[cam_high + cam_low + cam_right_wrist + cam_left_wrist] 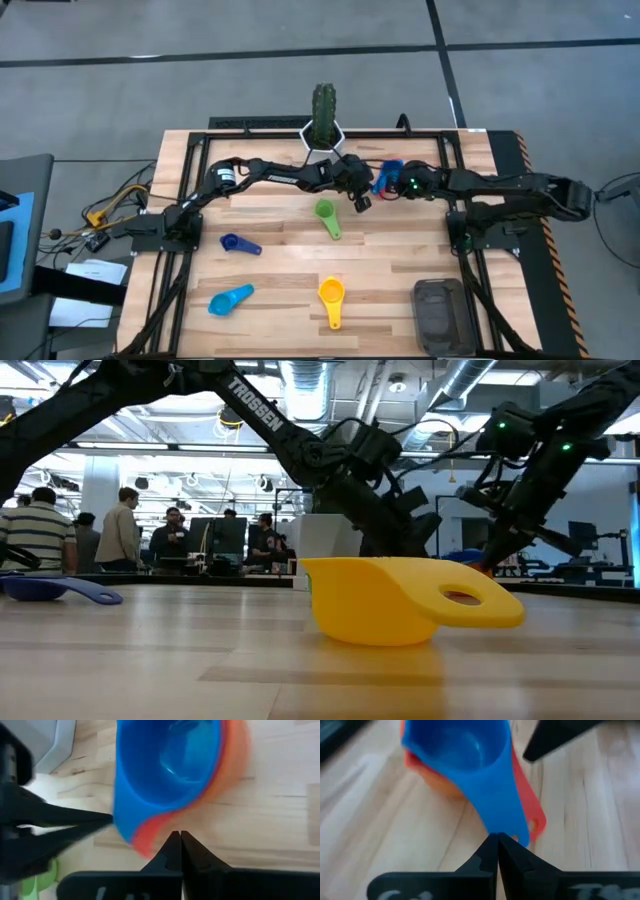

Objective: Nest measuring cups in basket
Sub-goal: Stack the blue measuring cup on top of the red measuring cup

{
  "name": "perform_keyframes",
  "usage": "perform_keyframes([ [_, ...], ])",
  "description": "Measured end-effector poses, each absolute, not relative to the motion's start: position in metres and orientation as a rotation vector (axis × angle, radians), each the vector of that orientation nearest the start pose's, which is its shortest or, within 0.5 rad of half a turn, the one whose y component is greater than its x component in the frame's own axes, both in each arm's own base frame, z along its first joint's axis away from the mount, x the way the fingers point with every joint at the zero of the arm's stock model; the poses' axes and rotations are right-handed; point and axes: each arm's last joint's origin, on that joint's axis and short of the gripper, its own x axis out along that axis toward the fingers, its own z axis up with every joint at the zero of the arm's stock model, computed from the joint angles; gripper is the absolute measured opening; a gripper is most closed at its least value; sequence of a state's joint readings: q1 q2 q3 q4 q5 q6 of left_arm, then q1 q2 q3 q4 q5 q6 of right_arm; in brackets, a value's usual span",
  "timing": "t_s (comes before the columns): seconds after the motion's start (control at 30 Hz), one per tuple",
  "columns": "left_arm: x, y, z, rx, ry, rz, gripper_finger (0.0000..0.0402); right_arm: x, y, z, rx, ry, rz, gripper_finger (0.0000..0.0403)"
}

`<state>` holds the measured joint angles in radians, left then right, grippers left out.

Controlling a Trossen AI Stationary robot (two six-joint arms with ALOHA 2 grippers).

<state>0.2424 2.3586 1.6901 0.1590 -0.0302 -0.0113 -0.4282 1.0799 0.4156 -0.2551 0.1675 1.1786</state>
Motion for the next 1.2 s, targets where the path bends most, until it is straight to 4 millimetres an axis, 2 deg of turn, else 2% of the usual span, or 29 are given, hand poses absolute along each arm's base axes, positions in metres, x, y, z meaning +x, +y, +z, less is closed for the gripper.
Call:
perform_keyframes([
  [0.33, 0.509, 0.129, 0.147, -0.045, 0.499, 0.26, 0.0, 0.171, -0.083, 0.153, 1.19, 0.488, -1.043, 0.0005],
  [0.67, 0.513, 0.13, 0.157, 0.003, 0.503, 0.27, 0.0, 0.168, -0.082, 0.153, 1.193, 0.5, -1.072, 0.0005],
  [1.2, 0.512, 0.133, 0.158, -0.002, 0.494, 0.212, 0.0, 0.168, -0.091, 0.156, 1.15, 0.452, -1.061, 0.0012],
])
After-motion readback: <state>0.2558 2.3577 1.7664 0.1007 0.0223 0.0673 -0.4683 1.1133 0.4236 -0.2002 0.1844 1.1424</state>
